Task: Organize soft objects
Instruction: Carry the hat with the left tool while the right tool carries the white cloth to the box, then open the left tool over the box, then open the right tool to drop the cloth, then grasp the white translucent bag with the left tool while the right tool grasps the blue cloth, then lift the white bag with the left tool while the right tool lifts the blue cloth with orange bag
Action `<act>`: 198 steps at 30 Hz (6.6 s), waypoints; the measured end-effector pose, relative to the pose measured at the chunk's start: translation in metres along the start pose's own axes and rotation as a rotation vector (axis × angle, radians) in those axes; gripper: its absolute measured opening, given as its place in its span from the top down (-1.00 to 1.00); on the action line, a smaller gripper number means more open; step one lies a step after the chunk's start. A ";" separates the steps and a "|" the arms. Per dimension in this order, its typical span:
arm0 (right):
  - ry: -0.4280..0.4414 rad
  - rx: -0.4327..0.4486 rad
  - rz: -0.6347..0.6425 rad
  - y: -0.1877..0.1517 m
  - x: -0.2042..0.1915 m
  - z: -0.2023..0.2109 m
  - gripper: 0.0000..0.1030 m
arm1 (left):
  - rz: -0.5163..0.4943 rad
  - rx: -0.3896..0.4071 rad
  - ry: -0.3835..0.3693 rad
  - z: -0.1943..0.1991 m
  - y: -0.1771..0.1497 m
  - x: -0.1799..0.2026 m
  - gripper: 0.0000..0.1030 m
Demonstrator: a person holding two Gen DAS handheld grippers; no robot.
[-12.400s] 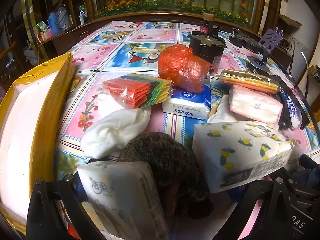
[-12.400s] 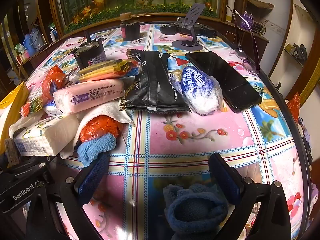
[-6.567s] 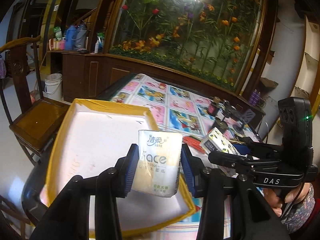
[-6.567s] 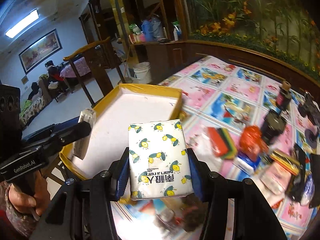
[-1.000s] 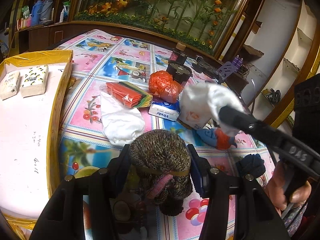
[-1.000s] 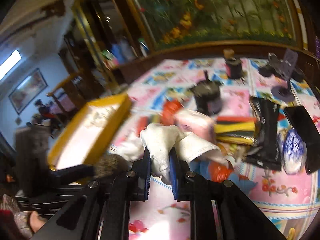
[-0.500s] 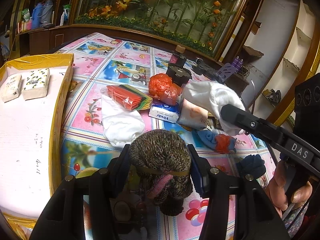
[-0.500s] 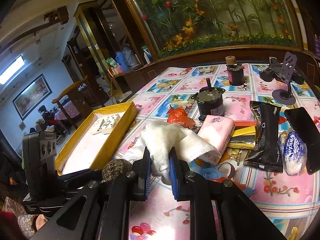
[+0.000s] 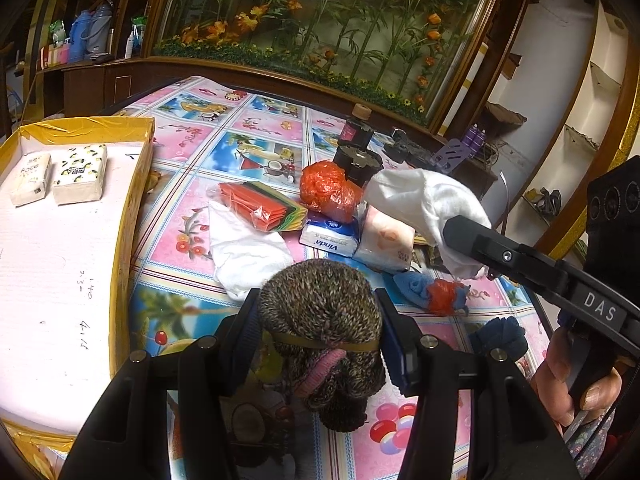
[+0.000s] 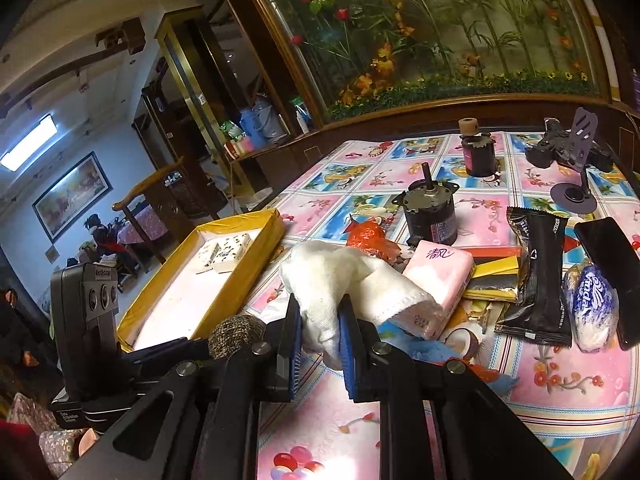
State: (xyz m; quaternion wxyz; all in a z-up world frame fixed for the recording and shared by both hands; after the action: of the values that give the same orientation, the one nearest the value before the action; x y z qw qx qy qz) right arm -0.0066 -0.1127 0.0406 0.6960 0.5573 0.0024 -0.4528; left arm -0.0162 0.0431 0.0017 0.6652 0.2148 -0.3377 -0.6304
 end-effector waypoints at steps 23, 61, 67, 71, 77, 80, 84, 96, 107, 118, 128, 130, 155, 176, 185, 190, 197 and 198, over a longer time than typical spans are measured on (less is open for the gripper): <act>0.051 0.039 -0.064 0.013 -0.012 -0.020 0.65 | 0.116 0.110 -0.013 0.053 0.040 -0.045 -0.02; 0.058 -0.331 -0.010 -0.010 -0.117 -0.275 0.60 | 0.374 -0.056 0.297 0.015 0.051 -0.258 -0.05; 0.060 -0.321 -0.004 -0.007 -0.116 -0.273 0.53 | 0.374 -0.039 0.296 0.020 0.052 -0.258 -0.25; 0.077 -0.319 -0.007 -0.006 -0.118 -0.270 0.43 | 0.373 -0.029 0.290 0.025 0.052 -0.254 -0.25; 0.117 -0.296 -0.009 -0.002 -0.125 -0.258 0.42 | 0.365 -0.016 0.291 0.034 0.051 -0.246 -0.26; 0.141 -0.297 -0.018 -0.002 -0.128 -0.253 0.42 | 0.361 -0.015 0.290 0.037 0.049 -0.241 -0.26; 0.150 -0.291 -0.022 -0.004 -0.127 -0.242 0.35 | 0.350 -0.006 0.284 0.042 0.049 -0.232 -0.26; 0.176 -0.209 -0.056 0.007 -0.112 -0.197 0.07 | 0.310 0.002 0.277 0.052 0.048 -0.205 -0.26; 0.114 -0.018 -0.124 0.025 -0.053 -0.092 0.00 | 0.186 0.010 0.186 0.056 0.047 -0.143 -0.26; 0.061 0.136 -0.236 0.024 0.010 0.007 -0.07 | 0.014 -0.061 0.119 0.014 0.036 -0.040 -0.52; 0.069 0.201 -0.253 0.018 0.019 0.051 -0.17 | -0.042 -0.183 0.273 -0.058 0.024 -0.017 -0.52; 0.061 0.207 -0.262 0.016 0.023 0.057 -0.17 | -0.050 -0.184 0.271 -0.067 0.023 -0.013 -0.49; -0.346 -0.211 -0.155 -0.044 0.072 -0.003 0.14 | -0.025 -0.208 0.017 -0.032 -0.022 -0.008 0.44; -0.211 -0.057 -0.106 -0.019 0.041 0.010 0.16 | -0.039 -0.147 -0.025 -0.022 -0.015 -0.004 0.44; -0.206 -0.056 -0.118 -0.020 0.044 0.010 0.16 | -0.059 -0.138 -0.040 -0.020 -0.015 0.001 0.44; -0.203 -0.058 -0.131 -0.020 0.046 0.010 0.16 | -0.066 -0.131 -0.047 -0.019 -0.015 0.002 0.44; -0.198 -0.064 -0.141 -0.021 0.048 0.008 0.16 | -0.078 -0.122 -0.056 -0.017 -0.014 0.005 0.44; -0.197 -0.064 -0.141 -0.021 0.048 0.008 0.16 | -0.079 -0.121 -0.057 -0.017 -0.014 0.006 0.44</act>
State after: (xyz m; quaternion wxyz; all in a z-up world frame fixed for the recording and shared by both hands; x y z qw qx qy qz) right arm 0.0043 -0.1484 0.0036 0.6767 0.4861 -0.0123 -0.5528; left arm -0.0141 0.0337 -0.0187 0.6415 0.1694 -0.3092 -0.6813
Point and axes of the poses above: each gripper's, at about its wrist camera, not at the fingertips, and z roughly against the way its jaws point, x to its right, y to its top, the point moved 7 cm from there along -z, roughly the way its jaws point, and after that the axes turned 14 degrees about y, right-handed, at the moved point
